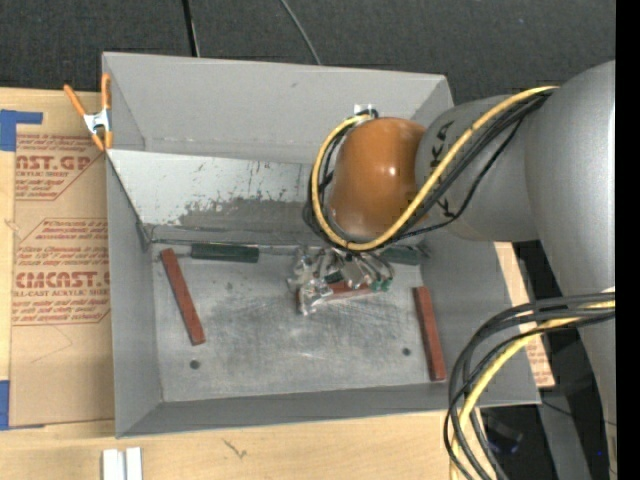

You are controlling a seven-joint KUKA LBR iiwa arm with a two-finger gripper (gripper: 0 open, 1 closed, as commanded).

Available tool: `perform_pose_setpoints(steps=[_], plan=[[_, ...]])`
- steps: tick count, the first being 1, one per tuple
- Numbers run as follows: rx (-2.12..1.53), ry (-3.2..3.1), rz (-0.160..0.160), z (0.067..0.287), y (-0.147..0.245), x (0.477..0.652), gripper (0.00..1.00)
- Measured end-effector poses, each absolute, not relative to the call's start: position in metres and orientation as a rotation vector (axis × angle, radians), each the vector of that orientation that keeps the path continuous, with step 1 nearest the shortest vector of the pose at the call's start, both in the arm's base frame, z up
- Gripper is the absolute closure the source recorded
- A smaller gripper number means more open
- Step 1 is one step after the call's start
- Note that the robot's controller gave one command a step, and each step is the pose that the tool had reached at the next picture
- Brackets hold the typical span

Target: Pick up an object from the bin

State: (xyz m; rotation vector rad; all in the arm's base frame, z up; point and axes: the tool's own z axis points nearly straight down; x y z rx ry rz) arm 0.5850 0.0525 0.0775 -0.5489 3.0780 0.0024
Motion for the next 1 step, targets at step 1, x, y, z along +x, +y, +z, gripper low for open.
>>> perform_pose_setpoints(steps=[1], plan=[[-0.611,3.074,-0.001,0.2458,0.0315,0.5923,1.00]])
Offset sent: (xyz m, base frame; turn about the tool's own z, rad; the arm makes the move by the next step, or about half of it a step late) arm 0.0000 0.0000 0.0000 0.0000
